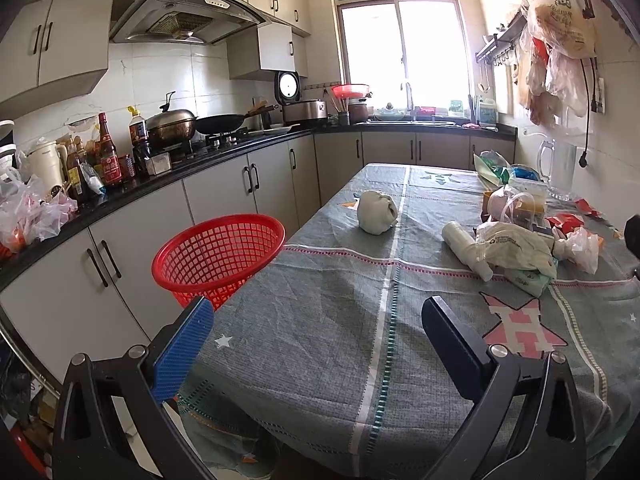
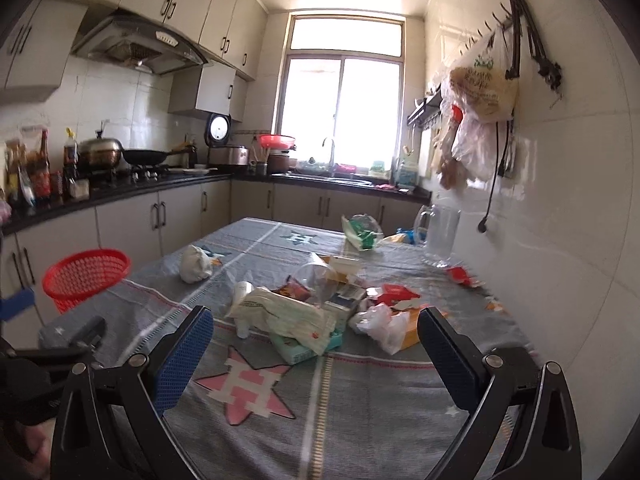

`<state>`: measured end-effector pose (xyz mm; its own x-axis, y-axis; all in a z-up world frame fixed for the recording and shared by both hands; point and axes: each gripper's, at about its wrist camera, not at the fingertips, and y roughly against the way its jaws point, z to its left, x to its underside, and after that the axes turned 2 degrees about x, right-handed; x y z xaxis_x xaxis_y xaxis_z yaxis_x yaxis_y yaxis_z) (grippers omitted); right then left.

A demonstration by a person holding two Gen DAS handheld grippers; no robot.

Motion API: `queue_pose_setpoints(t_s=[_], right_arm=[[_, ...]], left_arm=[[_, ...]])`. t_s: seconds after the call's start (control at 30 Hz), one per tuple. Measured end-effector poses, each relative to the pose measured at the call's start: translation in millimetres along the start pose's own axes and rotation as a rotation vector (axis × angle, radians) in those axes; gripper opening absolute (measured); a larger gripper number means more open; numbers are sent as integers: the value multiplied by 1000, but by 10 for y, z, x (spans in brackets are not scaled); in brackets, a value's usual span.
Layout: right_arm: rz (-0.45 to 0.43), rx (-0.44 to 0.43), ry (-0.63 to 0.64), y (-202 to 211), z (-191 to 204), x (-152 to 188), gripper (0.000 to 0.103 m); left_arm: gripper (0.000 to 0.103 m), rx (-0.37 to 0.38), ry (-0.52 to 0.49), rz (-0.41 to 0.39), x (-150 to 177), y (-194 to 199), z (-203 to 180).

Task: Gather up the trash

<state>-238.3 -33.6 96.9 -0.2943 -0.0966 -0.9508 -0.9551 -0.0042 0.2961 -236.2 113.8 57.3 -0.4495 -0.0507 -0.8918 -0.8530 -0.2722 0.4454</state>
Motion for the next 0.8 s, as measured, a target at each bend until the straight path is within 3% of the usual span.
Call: queue_pose_setpoints(t_s=[0.3, 0.8], right_arm=[[42, -104, -48, -40, 56, 9, 103], [68, -88, -39, -91, 51, 47, 103]], left_arm=[[103, 0, 0, 0, -1, -8, 10], [103, -2, -2, 3, 8, -26, 5]])
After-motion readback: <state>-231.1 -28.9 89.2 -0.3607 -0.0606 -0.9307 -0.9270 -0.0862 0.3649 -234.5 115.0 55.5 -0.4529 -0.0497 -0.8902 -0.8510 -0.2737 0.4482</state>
